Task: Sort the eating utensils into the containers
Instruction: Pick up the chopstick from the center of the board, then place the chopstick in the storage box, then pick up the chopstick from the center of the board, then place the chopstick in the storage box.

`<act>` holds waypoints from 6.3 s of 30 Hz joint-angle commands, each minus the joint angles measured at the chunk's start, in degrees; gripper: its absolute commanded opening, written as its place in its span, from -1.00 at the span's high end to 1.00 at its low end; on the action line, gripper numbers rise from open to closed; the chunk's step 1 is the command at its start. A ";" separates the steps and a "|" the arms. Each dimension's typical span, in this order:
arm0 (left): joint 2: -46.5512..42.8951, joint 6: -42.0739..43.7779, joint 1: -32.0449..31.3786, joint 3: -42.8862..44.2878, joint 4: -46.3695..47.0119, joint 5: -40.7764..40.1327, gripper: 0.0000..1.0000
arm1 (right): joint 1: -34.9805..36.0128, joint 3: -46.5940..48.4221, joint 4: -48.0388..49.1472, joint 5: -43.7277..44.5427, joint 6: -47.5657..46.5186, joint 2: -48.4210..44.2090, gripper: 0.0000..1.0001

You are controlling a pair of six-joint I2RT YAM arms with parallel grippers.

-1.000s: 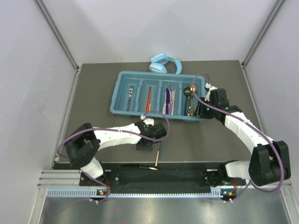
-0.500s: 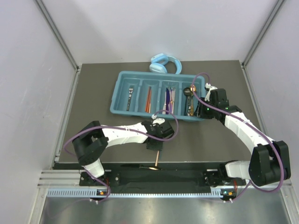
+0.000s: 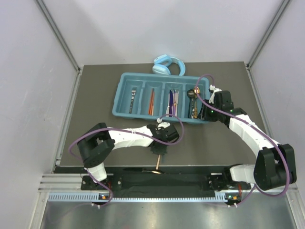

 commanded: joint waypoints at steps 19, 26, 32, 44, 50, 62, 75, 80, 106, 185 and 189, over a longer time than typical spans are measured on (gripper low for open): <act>-16.30 -6.30 1.74 -0.44 -15.44 -15.18 1.00 | -0.80 -0.49 -2.22 0.23 -0.23 0.46 0.23; -17.72 0.19 5.77 9.14 -17.84 -20.72 1.00 | -0.80 -0.75 -2.30 0.31 -0.23 0.20 0.23; -13.69 13.54 17.55 17.66 -9.85 -19.32 1.00 | -0.80 -0.93 -2.22 0.05 -0.23 0.02 0.23; 16.37 31.92 28.63 48.68 -6.84 -8.16 1.00 | -0.80 -1.19 -2.31 -0.48 -0.23 0.11 0.23; 25.60 33.07 30.22 56.96 -9.22 -6.40 1.00 | -0.80 -1.28 -2.39 -0.48 -0.23 -0.07 0.23; 29.48 33.33 31.80 56.43 -9.57 -4.37 0.71 | -0.80 -1.36 -2.04 -0.74 -0.22 0.64 0.23; 12.64 30.35 31.28 47.58 -3.60 1.66 0.31 | -0.80 -1.45 -2.04 -0.39 -0.05 0.64 0.23; 1.11 30.17 26.28 35.97 -2.10 3.97 0.18 | -0.80 -1.28 -1.86 -0.39 -0.14 1.16 0.23; -0.14 13.39 5.61 0.71 11.52 2.31 0.14 | -0.80 -1.19 -2.22 0.14 -0.14 1.43 0.23; 26.76 35.01 32.15 47.82 0.71 -2.00 0.46 | -0.63 0.74 -1.52 1.11 -0.84 -4.19 0.18; 25.09 34.39 32.06 46.33 1.59 -0.69 0.18 | 0.25 3.64 -0.90 0.32 -0.66 -3.94 0.13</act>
